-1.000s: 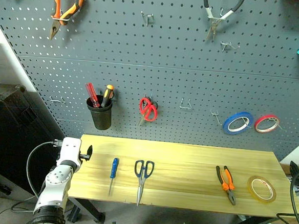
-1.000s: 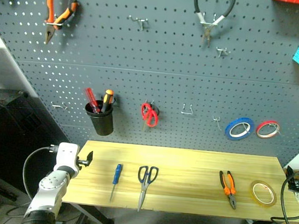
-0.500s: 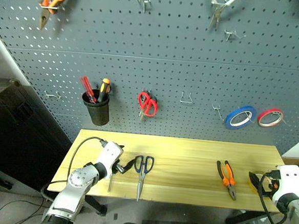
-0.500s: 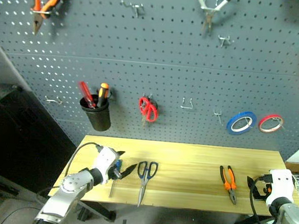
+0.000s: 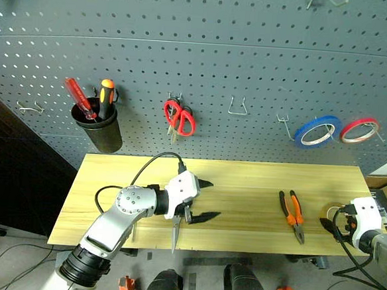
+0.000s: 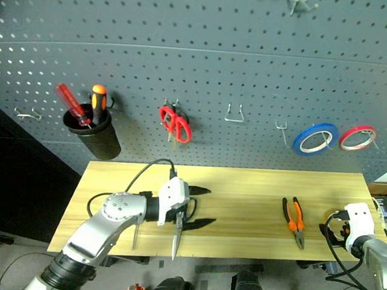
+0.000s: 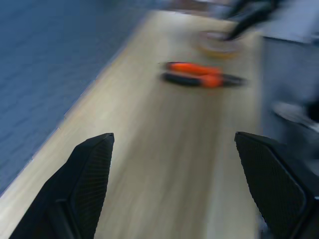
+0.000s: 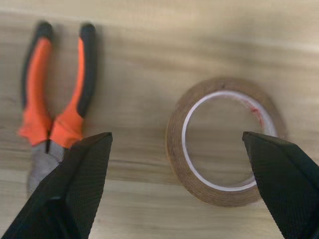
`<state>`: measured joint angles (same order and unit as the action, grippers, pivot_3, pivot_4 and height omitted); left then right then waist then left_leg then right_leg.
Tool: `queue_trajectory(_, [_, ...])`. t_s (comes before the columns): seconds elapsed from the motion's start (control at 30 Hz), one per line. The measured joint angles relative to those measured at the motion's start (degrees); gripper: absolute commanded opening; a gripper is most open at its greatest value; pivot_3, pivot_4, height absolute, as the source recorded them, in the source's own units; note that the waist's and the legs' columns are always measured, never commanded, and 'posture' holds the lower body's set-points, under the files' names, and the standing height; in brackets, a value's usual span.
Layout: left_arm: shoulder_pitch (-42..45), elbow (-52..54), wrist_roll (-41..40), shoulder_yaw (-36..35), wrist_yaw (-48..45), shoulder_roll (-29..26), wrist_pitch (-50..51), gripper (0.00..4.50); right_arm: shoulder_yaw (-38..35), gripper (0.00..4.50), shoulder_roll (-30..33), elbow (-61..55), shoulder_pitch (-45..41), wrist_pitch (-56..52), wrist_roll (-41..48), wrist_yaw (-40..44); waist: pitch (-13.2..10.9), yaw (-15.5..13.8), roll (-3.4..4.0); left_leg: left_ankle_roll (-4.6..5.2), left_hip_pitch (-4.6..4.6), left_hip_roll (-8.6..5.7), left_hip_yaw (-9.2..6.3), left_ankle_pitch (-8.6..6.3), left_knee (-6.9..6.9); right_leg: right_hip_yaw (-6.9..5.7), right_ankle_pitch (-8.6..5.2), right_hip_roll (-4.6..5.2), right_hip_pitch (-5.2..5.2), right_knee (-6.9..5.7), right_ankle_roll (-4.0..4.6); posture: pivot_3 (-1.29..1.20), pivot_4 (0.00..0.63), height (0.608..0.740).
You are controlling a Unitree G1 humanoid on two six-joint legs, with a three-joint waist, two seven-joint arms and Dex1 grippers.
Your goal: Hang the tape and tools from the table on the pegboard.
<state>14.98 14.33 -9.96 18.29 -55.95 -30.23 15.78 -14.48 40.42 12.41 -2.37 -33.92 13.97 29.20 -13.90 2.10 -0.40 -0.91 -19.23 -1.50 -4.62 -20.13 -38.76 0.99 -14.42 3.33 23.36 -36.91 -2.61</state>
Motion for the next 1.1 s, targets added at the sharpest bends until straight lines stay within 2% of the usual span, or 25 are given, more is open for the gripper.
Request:
queue_trajectory(0.23, [4.42,2.54,0.09,5.01,-5.4,0.32,-1.4,4.11,4.14,4.5,-0.07,14.27,-9.03,2.63,-2.82,2.34,-1.68,-0.16,-0.07,0.0,-0.54,-0.07,-0.06,0.01,-0.22,-0.06,0.06,0.02,0.39,-0.04,-0.04,-0.01,0.325,0.74])
queue_trajectory(0.37, [5.79,3.0,0.91,5.78,-5.47,0.95,-1.94,4.11,4.86,4.5,-0.1,23.22,-14.75,5.05,-4.01,3.37,-1.96,-0.19,-0.44,-0.22,-0.75,-0.07,0.06,0.13,-0.22,-0.09,0.08,0.03,0.67,-0.07,-0.04,0.0,0.323,0.74])
queue_trajectory(0.5, [5.8,3.01,1.88,6.29,-5.76,0.76,-3.53,4.14,4.86,3.68,0.55,29.86,-18.7,4.78,-4.15,4.53,-2.16,-0.29,-0.8,-0.22,-0.75,-0.04,0.0,0.13,-0.23,-0.07,0.12,0.06,0.66,-0.05,0.0,0.01,0.312,0.74])
queue_trajectory(0.67, [5.8,2.86,2.4,6.28,-5.93,0.86,-5.56,4.14,5.63,2.06,1.62,33.68,-20.44,4.73,-5.37,5.94,-2.14,-0.51,-0.9,-0.24,-0.75,-0.04,-0.03,0.14,-0.25,-0.09,0.14,0.06,0.64,-0.04,0.0,0.0,0.288,0.74])
queue_trajectory(0.83, [5.66,1.01,3.01,6.18,-4.39,1.47,-6.39,4.14,6.83,0.5,-0.91,27.94,-18.08,4.71,-6.66,3.67,-1.88,-0.46,-1.34,-0.27,-0.75,-0.02,-0.03,0.15,-0.29,-0.11,0.21,0.07,0.64,-0.03,-0.04,-0.02,0.271,0.74])
queue_trajectory(1.1, [3.13,1.01,3.5,5.99,-1.94,1.85,-7.68,4.14,7.98,0.44,-4.19,12.11,-9.4,3.22,-10.47,-2.88,-1.83,-0.46,-1.36,-0.42,-0.75,-0.01,-0.08,0.24,-0.29,-0.12,0.25,0.08,0.65,-0.05,-0.03,-0.02,0.244,0.74])
